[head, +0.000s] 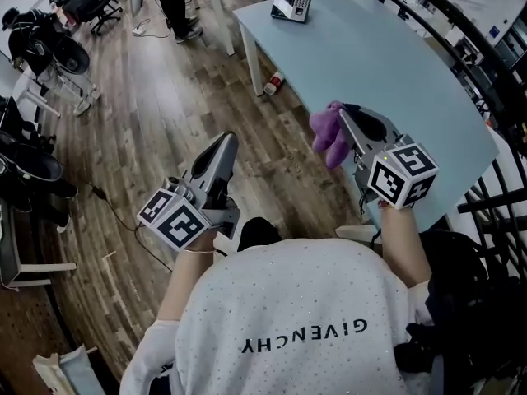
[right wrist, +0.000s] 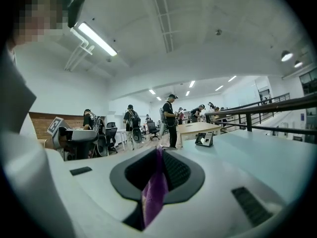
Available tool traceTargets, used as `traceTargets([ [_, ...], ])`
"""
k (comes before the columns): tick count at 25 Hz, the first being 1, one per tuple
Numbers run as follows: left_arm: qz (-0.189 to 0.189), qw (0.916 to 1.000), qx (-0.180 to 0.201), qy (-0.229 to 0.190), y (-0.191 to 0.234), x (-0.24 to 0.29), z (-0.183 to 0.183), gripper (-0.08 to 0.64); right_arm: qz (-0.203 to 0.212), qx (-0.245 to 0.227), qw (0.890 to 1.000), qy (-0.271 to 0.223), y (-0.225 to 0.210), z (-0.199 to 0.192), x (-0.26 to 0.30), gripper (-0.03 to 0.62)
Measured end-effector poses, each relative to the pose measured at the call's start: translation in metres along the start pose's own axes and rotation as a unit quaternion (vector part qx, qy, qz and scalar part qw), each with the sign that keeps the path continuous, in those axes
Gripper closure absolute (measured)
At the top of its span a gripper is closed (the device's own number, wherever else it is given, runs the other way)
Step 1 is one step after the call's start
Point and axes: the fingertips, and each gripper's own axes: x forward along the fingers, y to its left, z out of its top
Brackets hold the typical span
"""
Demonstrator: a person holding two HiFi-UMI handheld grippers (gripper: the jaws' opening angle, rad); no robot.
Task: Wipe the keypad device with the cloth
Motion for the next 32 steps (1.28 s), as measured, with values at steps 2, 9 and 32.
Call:
traceTargets([
  [2, 0.0, 1.0, -0.009, 0.003, 0.012, 0.014, 0.002, 0.558, 0.002, 0.004, 1.0, 0.008, -0.008, -0.003, 0.013, 0.554],
  [9, -0.027, 0.9982, -0.053, 0.011, 0.077, 0.076, 0.012, 0.558, -0.032, -0.001, 0.999, 0.032, -0.046, -0.007, 0.07, 0.554],
  [32, -0.129, 0.9895, -0.033, 0.056, 0.275, 0.192, 0.152, 0.558, -0.151, 0.04, 0.986, -0.05, -0.076, 0.073, 0.268, 0.557],
])
